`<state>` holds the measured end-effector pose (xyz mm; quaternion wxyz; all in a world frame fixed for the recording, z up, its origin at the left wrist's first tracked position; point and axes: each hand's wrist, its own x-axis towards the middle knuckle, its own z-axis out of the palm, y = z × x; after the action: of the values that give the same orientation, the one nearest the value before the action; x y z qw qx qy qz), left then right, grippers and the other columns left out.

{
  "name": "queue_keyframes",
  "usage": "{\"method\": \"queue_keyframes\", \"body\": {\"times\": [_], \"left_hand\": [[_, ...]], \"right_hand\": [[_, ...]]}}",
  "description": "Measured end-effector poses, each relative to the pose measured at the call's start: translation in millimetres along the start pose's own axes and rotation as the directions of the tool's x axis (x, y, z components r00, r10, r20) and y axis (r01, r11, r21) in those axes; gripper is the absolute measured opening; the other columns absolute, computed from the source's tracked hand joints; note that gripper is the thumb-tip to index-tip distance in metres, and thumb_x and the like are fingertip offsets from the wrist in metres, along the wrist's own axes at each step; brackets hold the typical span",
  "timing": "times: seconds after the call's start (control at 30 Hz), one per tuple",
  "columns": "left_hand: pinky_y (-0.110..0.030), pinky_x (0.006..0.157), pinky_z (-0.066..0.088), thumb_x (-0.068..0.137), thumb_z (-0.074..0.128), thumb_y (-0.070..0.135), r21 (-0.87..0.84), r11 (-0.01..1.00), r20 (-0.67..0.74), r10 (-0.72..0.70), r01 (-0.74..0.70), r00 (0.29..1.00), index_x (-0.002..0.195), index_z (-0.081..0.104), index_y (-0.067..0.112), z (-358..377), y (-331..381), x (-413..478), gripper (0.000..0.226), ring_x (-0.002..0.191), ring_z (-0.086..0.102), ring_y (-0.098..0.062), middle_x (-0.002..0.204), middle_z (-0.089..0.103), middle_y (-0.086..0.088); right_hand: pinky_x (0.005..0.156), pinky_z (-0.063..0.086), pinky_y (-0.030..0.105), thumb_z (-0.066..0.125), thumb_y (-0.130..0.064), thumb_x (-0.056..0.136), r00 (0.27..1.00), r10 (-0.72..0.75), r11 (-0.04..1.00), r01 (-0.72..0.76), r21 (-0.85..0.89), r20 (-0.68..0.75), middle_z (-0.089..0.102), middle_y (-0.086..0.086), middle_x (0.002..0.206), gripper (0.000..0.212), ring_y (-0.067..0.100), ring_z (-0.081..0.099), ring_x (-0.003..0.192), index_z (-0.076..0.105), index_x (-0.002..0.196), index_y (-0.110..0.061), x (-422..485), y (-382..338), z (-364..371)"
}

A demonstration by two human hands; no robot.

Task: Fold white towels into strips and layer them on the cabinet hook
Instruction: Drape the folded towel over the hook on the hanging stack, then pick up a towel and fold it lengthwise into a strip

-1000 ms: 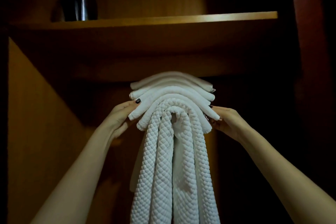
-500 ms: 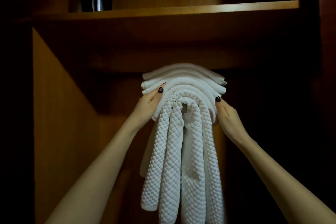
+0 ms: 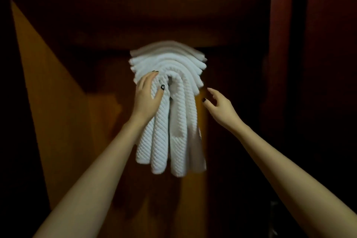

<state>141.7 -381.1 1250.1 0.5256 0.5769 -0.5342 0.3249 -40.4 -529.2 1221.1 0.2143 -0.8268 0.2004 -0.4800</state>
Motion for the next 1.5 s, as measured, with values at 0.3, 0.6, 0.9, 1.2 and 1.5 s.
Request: {"method": "queue_keyframes", "body": {"times": [0.3,0.6,0.9,1.2,1.5], "left_hand": [[-0.041,0.115,0.025,0.096,0.057,0.026,-0.093,0.992,0.587,-0.016,0.087,0.809,0.137,0.053,0.014,86,105,-212,0.043,0.14,0.032,-0.024,0.148,0.044,-0.007],[-0.045,0.119,0.016,0.097,0.05,0.04,-0.28,0.959,0.942,0.269,0.03,0.203,0.154,0.023,0.026,184,322,-464,0.064,0.148,0.011,-0.021,0.161,0.02,0.002],[-0.053,0.118,0.011,0.098,0.047,0.041,-0.539,0.842,0.83,0.534,0.013,-0.159,0.155,0.016,0.03,266,531,-591,0.065,0.149,0.005,-0.022,0.162,0.012,0.004],[-0.048,0.118,0.016,0.098,0.049,0.041,-0.595,0.798,0.773,0.6,0.095,-0.203,0.154,0.021,0.026,431,713,-669,0.065,0.148,0.011,-0.024,0.161,0.019,0.001],[-0.049,0.117,0.02,0.098,0.052,0.039,-0.643,0.753,0.683,0.645,0.137,-0.342,0.154,0.023,0.02,555,799,-865,0.066,0.147,0.018,-0.028,0.159,0.024,-0.005]], "right_hand": [[0.118,0.025,0.037,0.05,-0.032,0.101,0.879,0.468,0.839,-0.409,-0.359,0.091,0.028,0.01,0.158,0.058,0.024,0.026,0.146,0.029,0.152,-0.015,-280,73,-89],[0.115,0.029,0.047,0.048,-0.034,0.1,0.296,0.942,0.18,-0.84,-0.512,-0.155,0.026,0.016,0.157,0.064,0.036,0.026,0.143,0.02,0.155,-0.014,-610,109,-223],[0.112,0.032,0.046,0.048,-0.034,0.1,-0.082,0.93,-0.217,-0.91,-0.354,-0.358,0.027,0.016,0.156,0.065,0.037,0.03,0.14,0.02,0.155,-0.012,-796,135,-370],[0.114,0.031,0.046,0.05,-0.03,0.1,-0.202,0.876,-0.321,-0.922,-0.216,-0.439,0.026,0.017,0.157,0.065,0.038,0.029,0.141,0.02,0.154,-0.012,-881,252,-550],[0.098,0.041,0.041,0.045,-0.024,0.103,-0.311,0.823,-0.371,-0.928,-0.035,-0.475,0.051,0.021,0.137,0.04,0.039,0.05,0.124,0.045,0.138,-0.004,-1035,386,-600]]}}
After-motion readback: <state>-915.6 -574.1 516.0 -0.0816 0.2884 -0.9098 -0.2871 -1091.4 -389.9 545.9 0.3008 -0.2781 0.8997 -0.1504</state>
